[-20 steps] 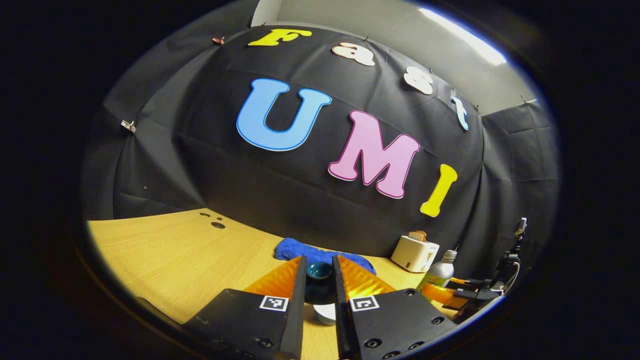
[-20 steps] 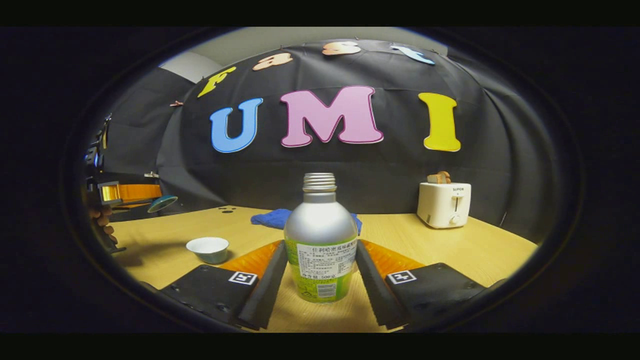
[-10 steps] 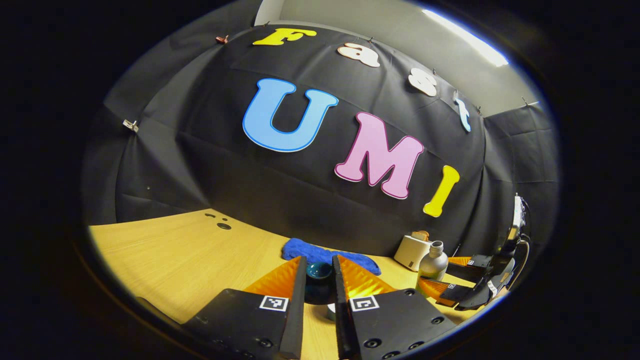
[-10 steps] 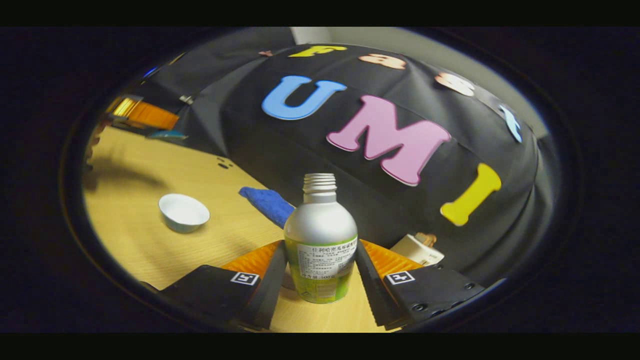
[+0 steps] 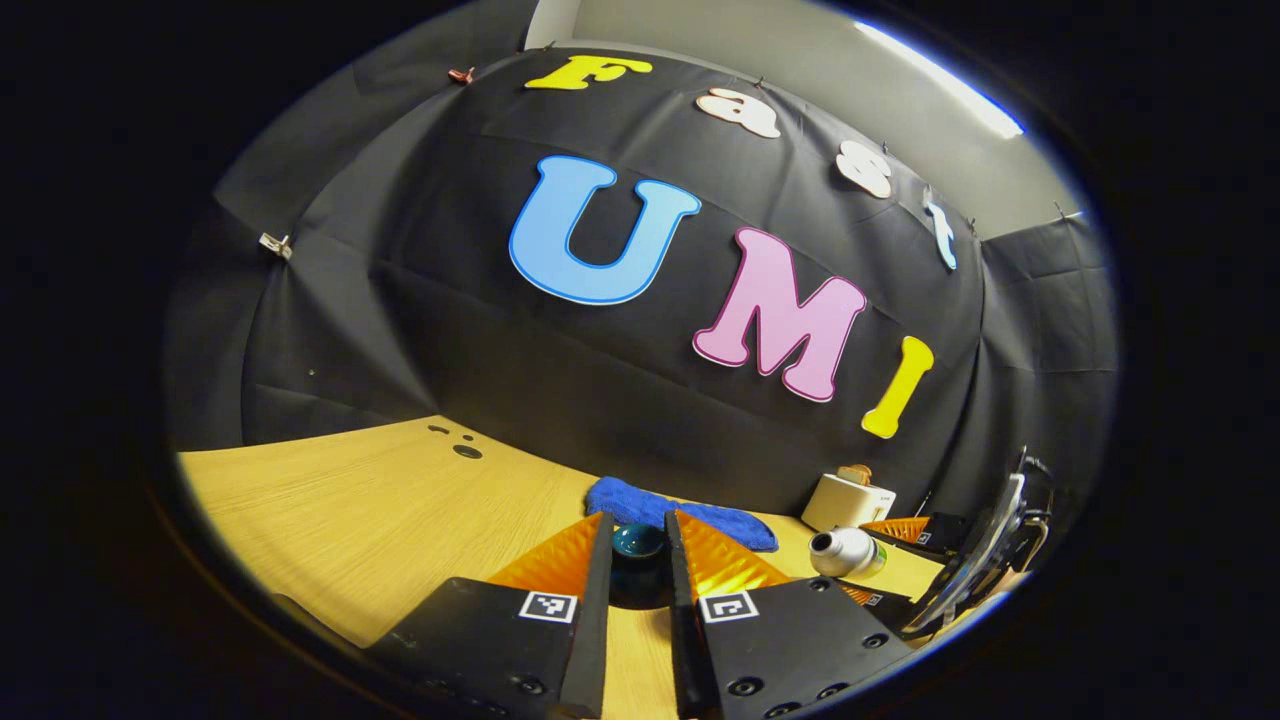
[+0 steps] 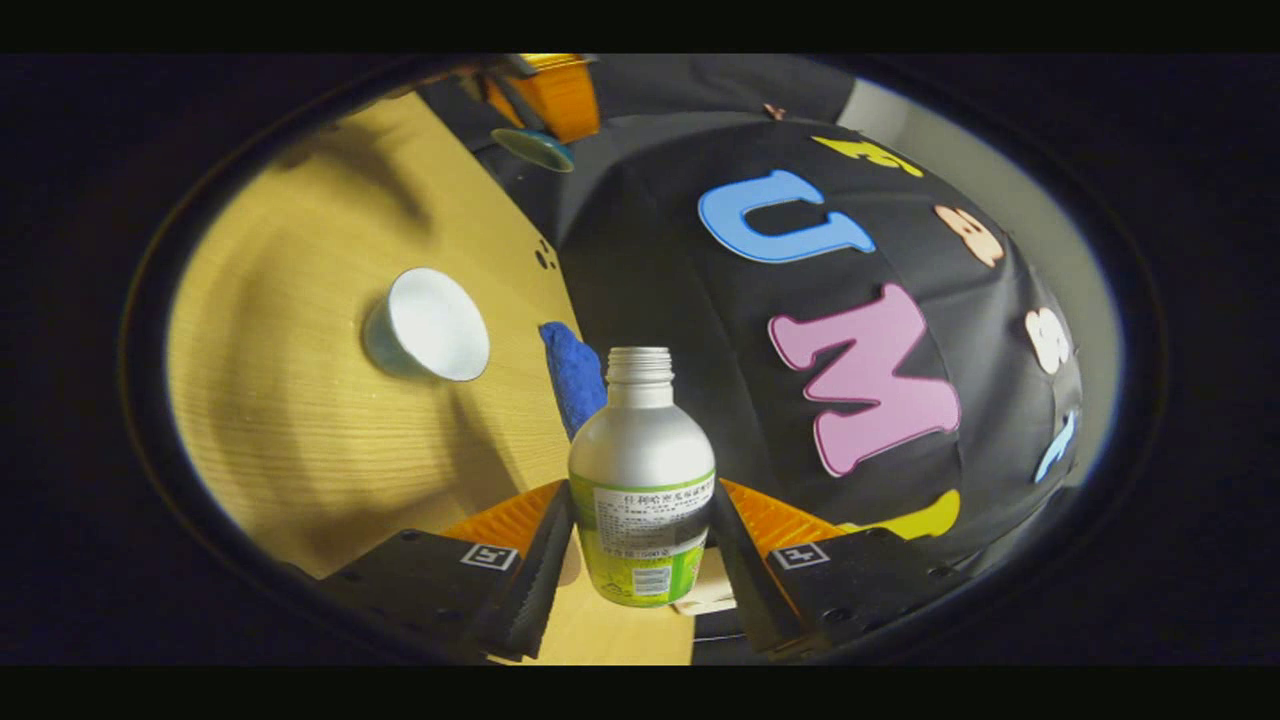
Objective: Open the teacup lid with one hand, grasp the water bottle and pour water into the teacup with the other hand; after pouring, place the water bottle on the coaster and then close the teacup lid.
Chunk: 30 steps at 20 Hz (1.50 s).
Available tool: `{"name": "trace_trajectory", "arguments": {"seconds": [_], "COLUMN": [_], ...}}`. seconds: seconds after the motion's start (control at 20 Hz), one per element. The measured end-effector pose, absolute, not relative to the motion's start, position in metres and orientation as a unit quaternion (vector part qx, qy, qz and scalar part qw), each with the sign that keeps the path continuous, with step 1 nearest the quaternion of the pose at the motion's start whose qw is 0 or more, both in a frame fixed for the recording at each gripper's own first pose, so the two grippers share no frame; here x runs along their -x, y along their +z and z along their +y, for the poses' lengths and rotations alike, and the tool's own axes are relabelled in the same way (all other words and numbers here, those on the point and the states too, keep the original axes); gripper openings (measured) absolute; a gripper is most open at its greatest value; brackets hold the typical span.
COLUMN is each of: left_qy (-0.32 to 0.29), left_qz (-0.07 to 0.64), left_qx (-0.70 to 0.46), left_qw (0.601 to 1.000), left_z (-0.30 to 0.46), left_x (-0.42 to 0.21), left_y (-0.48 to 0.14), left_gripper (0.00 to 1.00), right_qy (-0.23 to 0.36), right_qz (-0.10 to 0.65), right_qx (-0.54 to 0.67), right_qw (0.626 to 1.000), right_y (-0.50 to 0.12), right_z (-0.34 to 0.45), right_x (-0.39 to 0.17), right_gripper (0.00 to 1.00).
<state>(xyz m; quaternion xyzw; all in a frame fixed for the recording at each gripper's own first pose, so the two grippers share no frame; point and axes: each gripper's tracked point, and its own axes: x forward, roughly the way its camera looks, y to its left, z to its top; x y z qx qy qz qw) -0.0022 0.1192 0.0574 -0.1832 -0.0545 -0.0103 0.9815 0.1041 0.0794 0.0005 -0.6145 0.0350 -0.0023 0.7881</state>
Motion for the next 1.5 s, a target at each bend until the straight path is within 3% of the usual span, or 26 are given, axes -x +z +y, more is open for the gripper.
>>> {"name": "trace_trajectory", "arguments": {"seconds": [0.3, 1.0, 1.5], "left_qy": [-0.011, -0.011, -0.012], "left_qz": [-0.049, -0.042, -0.040], "left_qx": [0.184, 0.182, 0.183], "left_qw": [0.982, 0.982, 0.982], "left_z": [0.119, 0.118, 0.115], "left_x": [0.001, -0.001, -0.002], "left_y": [0.054, 0.050, 0.049], "left_gripper": [0.30, 0.30, 0.30], "right_qy": [0.020, 0.049, 0.052], "right_qz": [0.028, 0.005, 0.001], "right_qx": [0.684, 0.792, 0.828], "right_qw": [0.728, 0.609, 0.559], "right_y": [-0.007, -0.014, -0.007], "right_z": [0.093, 0.114, 0.116], "right_x": [-0.110, -0.116, -0.117], "right_gripper": [0.73, 0.76, 0.76]}}
